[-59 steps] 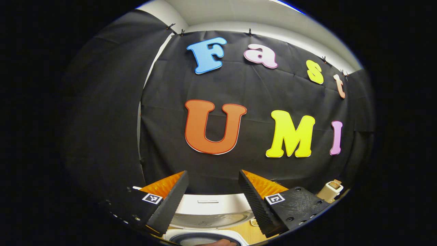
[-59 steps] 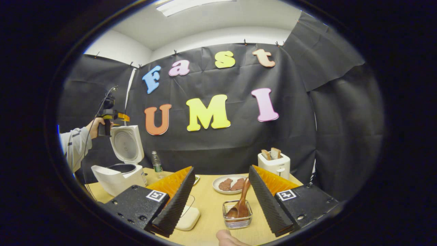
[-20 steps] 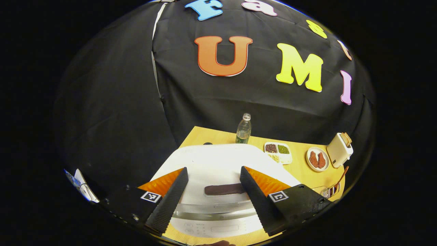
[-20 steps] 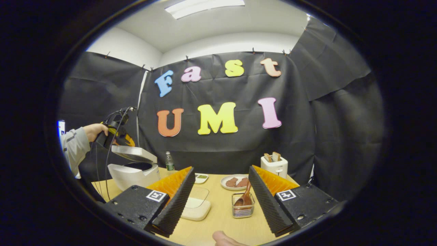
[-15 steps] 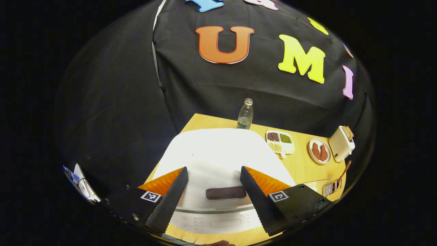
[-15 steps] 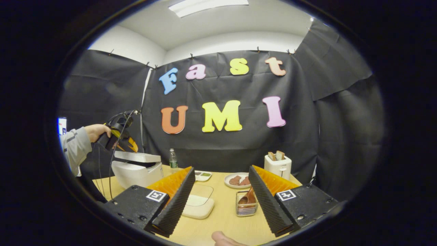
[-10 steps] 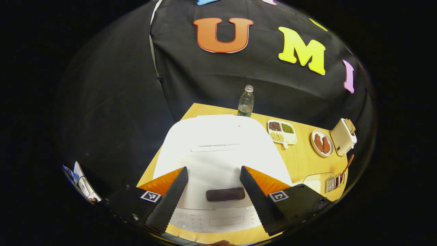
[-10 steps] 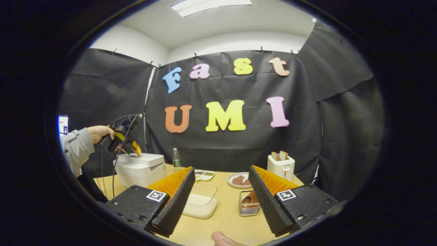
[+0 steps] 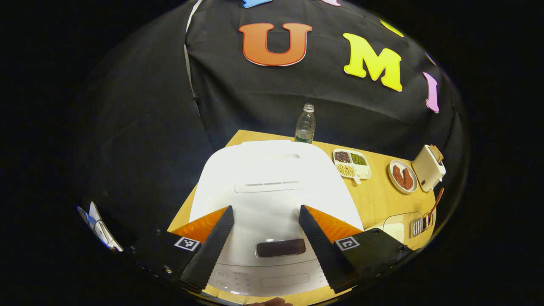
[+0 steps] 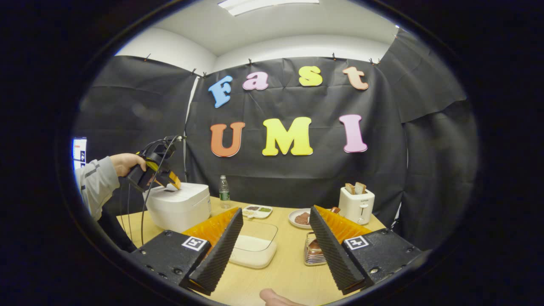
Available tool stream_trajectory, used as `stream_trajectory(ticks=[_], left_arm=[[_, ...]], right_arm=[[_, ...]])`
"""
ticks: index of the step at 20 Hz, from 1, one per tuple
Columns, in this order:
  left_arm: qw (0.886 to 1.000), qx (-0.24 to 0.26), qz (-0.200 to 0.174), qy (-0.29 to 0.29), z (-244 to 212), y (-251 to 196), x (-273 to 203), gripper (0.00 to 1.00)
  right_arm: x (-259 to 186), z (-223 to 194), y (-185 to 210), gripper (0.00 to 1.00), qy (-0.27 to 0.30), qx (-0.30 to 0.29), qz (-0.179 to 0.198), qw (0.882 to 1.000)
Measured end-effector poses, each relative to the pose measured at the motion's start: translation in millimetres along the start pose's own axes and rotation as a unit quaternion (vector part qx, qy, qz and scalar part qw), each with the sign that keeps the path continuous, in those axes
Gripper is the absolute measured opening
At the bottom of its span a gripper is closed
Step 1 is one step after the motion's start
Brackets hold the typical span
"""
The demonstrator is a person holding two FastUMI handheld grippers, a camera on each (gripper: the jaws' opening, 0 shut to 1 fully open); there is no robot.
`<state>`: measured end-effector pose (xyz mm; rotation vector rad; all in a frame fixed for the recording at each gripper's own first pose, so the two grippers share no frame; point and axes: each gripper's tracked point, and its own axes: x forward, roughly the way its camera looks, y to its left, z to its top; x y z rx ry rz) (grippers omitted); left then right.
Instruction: Close the left gripper, press the button to open the rice cooker; take a wooden spoon from the chopstick holder with the right hand, scoop a spoonful of rice and pour it into the rice cooker, then put the wooden spoon back into the chopstick holder.
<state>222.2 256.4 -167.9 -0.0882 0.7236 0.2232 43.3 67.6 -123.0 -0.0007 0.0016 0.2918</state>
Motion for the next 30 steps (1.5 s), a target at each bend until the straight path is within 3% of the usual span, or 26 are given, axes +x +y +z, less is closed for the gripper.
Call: stream_trajectory(ticks=[10, 15, 19, 23, 24, 28, 30], left_arm=[[0.999, -0.004, 0.019, -0.045, 4.1, 0.6, -4.4, 0.99], [0.998, -0.003, 0.018, -0.062, 5.7, -9.4, -28.2, 0.97], [0.995, 0.006, 0.011, -0.102, 22.9, -20.3, -75.9, 0.97], [0.989, -0.001, -0.012, -0.149, 24.3, -34.4, -127.0, 0.98], [0.987, -0.001, -0.014, -0.163, 24.3, -37.2, -139.3, 0.97], [0.975, 0.001, -0.015, -0.223, 15.5, -44.5, -184.2, 0.97], [0.968, 0.004, -0.017, -0.249, 7.6, -52.7, -202.1, 0.96]], right_arm=[[-7.6, 9.7, -2.8, 1.0, -0.01, -0.011, -0.018, 1.0], [-15.6, 22.6, -6.4, 1.0, -0.025, -0.02, -0.03, 0.999], [-19.7, 34.5, -9.3, 0.96, -0.035, -0.021, -0.039, 0.998], [-28.4, 51.2, -16.5, 1.0, -0.048, -0.021, -0.054, 0.997], [-30.1, 54.5, -17.8, 0.96, -0.051, -0.021, -0.057, 0.997], [-36.1, 65.1, -28.1, 1.0, -0.057, -0.024, -0.075, 0.995], [-36.1, 69.4, -35.0, 0.96, -0.058, -0.016, -0.085, 0.995]])
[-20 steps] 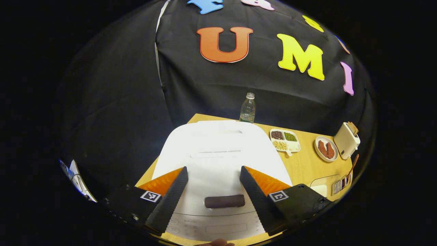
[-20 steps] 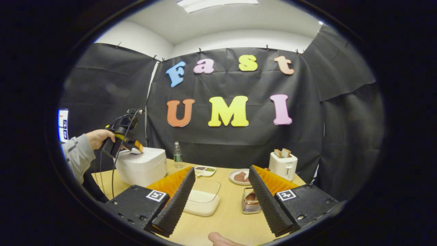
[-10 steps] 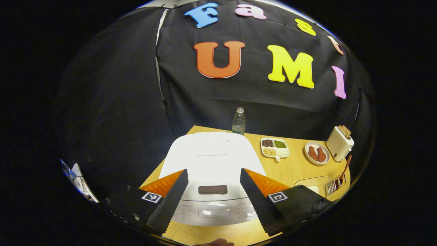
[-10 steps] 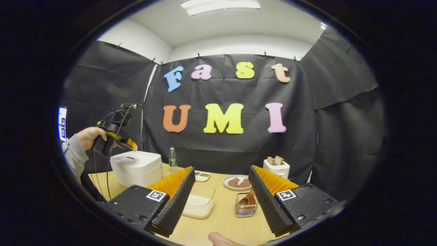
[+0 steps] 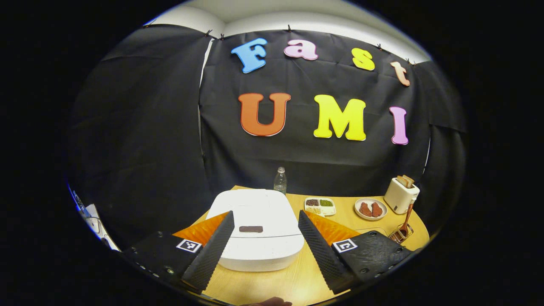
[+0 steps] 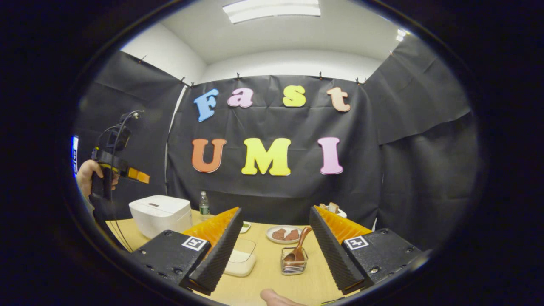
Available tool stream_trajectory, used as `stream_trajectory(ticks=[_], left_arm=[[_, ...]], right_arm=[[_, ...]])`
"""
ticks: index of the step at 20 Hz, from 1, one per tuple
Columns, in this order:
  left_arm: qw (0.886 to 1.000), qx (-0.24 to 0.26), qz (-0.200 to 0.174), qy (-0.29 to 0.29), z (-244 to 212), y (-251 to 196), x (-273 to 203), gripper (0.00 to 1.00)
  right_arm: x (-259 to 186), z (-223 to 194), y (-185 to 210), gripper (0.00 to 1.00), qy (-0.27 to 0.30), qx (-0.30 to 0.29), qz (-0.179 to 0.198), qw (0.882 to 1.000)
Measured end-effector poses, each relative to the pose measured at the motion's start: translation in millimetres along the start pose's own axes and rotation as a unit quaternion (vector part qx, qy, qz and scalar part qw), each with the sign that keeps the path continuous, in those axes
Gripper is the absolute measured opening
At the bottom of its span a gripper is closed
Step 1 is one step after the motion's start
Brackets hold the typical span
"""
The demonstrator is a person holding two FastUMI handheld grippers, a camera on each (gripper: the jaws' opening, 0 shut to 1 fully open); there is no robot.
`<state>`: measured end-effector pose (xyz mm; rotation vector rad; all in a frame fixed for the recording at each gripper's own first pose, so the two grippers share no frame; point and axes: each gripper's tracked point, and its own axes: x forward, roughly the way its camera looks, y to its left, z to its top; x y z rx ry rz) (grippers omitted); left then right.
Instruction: Close the left gripper, press the button to open the rice cooker; take a wooden spoon from the chopstick holder with the right hand, scoop a spoonful of rice and pour it into the rice cooker, then put the wooden spoon back into the chopstick holder.
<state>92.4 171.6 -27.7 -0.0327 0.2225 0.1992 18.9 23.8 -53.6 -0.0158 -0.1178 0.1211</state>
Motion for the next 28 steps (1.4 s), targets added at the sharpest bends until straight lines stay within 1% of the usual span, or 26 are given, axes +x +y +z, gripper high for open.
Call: stream_trajectory(ticks=[1, 2, 4, 5, 6, 7, 8, 9, 10, 11, 15, 19, 20, 21, 23, 24, 25, 26, 28], left_arm=[[1.0, 0.001, -0.002, -0.011, 0.1, -5.0, -9.8, 0.96], [1.0, 0.003, -0.005, -0.023, 0.2, -11.0, -21.2, 0.95], [0.999, 0.004, -0.012, -0.052, 5.9, -24.4, -42.6, 0.94], [0.998, 0.001, -0.021, -0.066, 6.8, -33.7, -52.8, 0.84], [0.997, -0.005, -0.028, -0.075, 6.2, -43.8, -62.3, 0.95], [0.996, -0.009, -0.037, -0.084, 4.9, -53.5, -71.9, 0.95], [0.994, -0.01, -0.062, -0.09, -6.7, -77.2, -88.7, 0.95], [0.993, -0.008, -0.072, -0.093, -9.9, -85.4, -97.2, 0.94], [0.992, -0.007, -0.08, -0.099, -13.4, -91.8, -104.6, 0.95], [0.991, -0.007, -0.083, -0.107, -13.7, -96.9, -110.1, 0.94], [0.99, -0.008, -0.084, -0.116, -21.9, -109.2, -126.3, 0.94], [0.991, -0.01, -0.07, -0.117, -27.1, -105.3, -129.3, 0.94], [0.99, -0.009, -0.07, -0.118, -27.0, -104.7, -131.1, 0.94], [0.99, -0.008, -0.071, -0.118, -25.8, -106.2, -129.5, 0.94], [0.99, -0.001, -0.068, -0.12, -25.7, -104.8, -129.9, 0.94], [0.99, 0.001, -0.065, -0.121, -25.9, -104.0, -129.5, 0.94], [0.991, 0.003, -0.064, -0.121, -26.0, -104.2, -130.5, 0.94], [0.991, 0.005, -0.065, -0.12, -25.9, -105.0, -131.1, 0.95], [0.99, 0.008, -0.067, -0.121, -24.9, -104.7, -132.7, 0.94]], right_arm=[[0.5, 2.9, -2.1, 0.96, 0.0, 0.004, -0.003, 1.0], [0.4, 5.5, -2.5, 1.0, -0.002, 0.009, -0.004, 1.0], [1.6, 10.5, -3.7, 1.0, -0.002, 0.011, -0.006, 1.0], [1.3, 13.0, -5.9, 1.0, -0.004, 0.009, -0.009, 1.0], [1.3, 15.9, -7.3, 0.96, -0.007, 0.007, -0.012, 1.0], [0.6, 17.7, -7.7, 1.0, -0.009, 0.003, -0.015, 1.0], [-0.4, 14.6, -10.6, 0.96, -0.001, -0.006, -0.019, 1.0], [-0.9, 13.9, -10.6, 0.96, 0.001, -0.004, -0.018, 1.0], [-0.8, 12.7, -10.6, 1.0, 0.004, -0.001, -0.017, 1.0], [-1.7, 11.4, -11.9, 1.0, 0.005, 0.003, -0.018, 1.0], [-0.6, 9.8, -16.6, 1.0, 0.007, 0.005, -0.021, 1.0], [3.7, 11.9, -13.3, 1.0, 0.005, -0.001, -0.019, 1.0], [5.3, 9.1, -11.3, 0.96, 0.007, 0.0, -0.017, 1.0], [4.7, 7.3, -8.3, 1.0, 0.008, 0.003, -0.014, 1.0], [5.0, 4.1, -6.5, 1.0, 0.011, 0.006, -0.01, 1.0], [4.9, 1.4, -6.7, 0.96, 0.014, 0.005, -0.01, 1.0], [4.4, -1.0, -6.6, 0.96, 0.017, 0.005, -0.01, 1.0], [4.8, -2.8, -5.6, 1.0, 0.019, 0.005, -0.008, 1.0], [5.1, -3.7, -6.7, 1.0, 0.02, 0.005, -0.009, 1.0]])
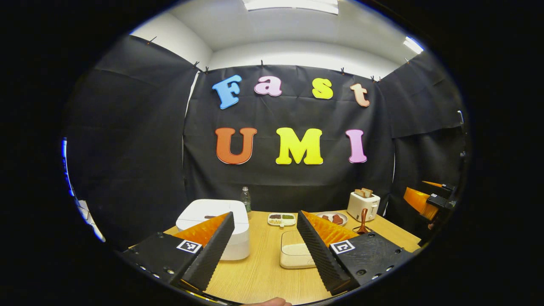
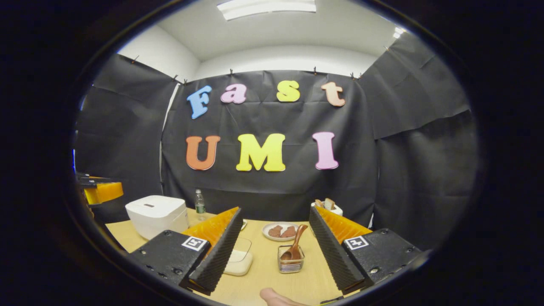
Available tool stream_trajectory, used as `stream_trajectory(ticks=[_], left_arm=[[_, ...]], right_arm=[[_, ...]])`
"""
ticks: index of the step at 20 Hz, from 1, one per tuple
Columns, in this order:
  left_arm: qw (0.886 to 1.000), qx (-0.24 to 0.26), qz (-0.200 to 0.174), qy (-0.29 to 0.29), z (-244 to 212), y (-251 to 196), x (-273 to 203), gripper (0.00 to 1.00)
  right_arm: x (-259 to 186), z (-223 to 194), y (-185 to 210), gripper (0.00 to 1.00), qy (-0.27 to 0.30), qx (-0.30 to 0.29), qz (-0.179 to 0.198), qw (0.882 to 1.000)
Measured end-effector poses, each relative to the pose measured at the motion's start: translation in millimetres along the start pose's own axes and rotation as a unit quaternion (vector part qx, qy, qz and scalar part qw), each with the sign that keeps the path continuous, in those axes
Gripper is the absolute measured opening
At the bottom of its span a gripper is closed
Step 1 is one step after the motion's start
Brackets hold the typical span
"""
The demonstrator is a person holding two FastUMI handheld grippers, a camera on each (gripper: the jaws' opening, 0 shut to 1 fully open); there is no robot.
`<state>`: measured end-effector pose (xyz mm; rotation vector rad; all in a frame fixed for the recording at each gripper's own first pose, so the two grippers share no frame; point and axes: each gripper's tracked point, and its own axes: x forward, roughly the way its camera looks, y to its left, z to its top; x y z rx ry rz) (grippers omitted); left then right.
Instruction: Close the left gripper, press the button to open the rice cooker; take a wooden spoon from the chopstick holder with the right hand, scoop a spoonful of rice and pour it into the rice cooker, then put the wooden spoon back into the chopstick holder.
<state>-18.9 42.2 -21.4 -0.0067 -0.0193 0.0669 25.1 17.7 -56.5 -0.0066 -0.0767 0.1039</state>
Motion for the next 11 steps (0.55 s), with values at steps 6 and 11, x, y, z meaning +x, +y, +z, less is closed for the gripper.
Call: stream_trajectory(ticks=[6, 11], left_arm=[[1.0, 0.005, -0.008, -0.003, 2.9, -1.9, -2.4, 0.94], [1.0, -0.001, -0.008, -0.006, 3.5, -2.4, -1.3, 0.94]], right_arm=[[-2.0, -0.5, 1.7, 1.0, -0.003, -0.003, 0.005, 1.0], [0.0, -4.5, -0.4, 1.0, 0.002, -0.005, 0.005, 1.0]])
